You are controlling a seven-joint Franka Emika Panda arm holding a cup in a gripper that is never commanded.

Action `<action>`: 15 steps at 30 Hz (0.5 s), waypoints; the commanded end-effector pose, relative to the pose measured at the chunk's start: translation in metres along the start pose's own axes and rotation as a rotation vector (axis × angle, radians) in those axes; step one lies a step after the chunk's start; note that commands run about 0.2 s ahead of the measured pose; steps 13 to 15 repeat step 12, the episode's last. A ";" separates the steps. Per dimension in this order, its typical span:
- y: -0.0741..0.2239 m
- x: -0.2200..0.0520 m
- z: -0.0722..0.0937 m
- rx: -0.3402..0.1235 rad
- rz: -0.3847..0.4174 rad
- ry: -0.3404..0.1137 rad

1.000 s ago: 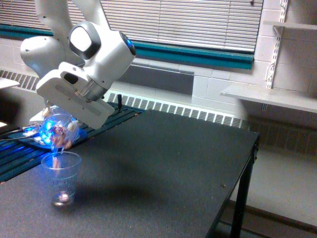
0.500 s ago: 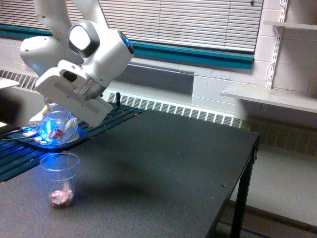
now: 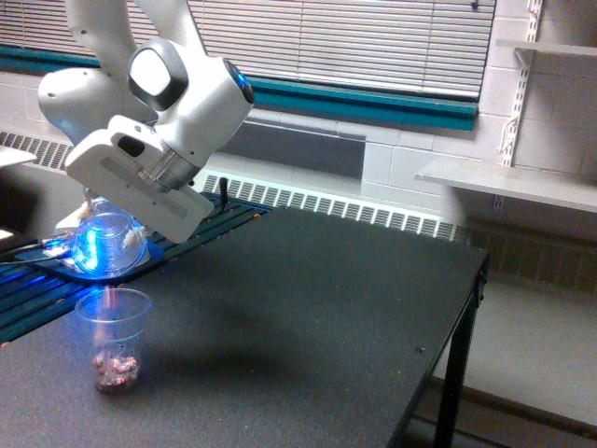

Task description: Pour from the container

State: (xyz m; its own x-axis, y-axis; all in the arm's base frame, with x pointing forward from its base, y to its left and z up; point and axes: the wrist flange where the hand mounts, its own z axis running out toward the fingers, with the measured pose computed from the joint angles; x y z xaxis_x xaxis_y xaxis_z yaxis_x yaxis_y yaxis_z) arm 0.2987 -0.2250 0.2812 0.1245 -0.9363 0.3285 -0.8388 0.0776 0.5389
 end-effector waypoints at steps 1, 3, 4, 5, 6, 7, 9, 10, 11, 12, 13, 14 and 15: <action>0.003 -0.009 -0.004 0.014 0.000 0.014; 0.004 -0.006 -0.001 0.007 -0.007 0.007; 0.003 -0.002 -0.001 0.008 -0.007 0.006; 0.001 0.002 -0.003 0.011 -0.009 0.008; 0.001 -0.001 -0.003 0.015 -0.002 0.010; 0.003 -0.004 -0.004 0.018 -0.001 0.011; 0.006 -0.006 -0.004 0.023 -0.002 0.008; 0.007 -0.008 -0.005 0.023 -0.001 0.011; 0.008 -0.009 -0.006 0.023 0.000 0.012; 0.009 -0.010 -0.006 0.023 0.000 0.012; 0.009 -0.010 -0.006 0.023 0.000 0.012; 0.009 -0.010 -0.006 0.023 0.000 0.012; 0.009 -0.010 -0.006 0.023 0.000 0.012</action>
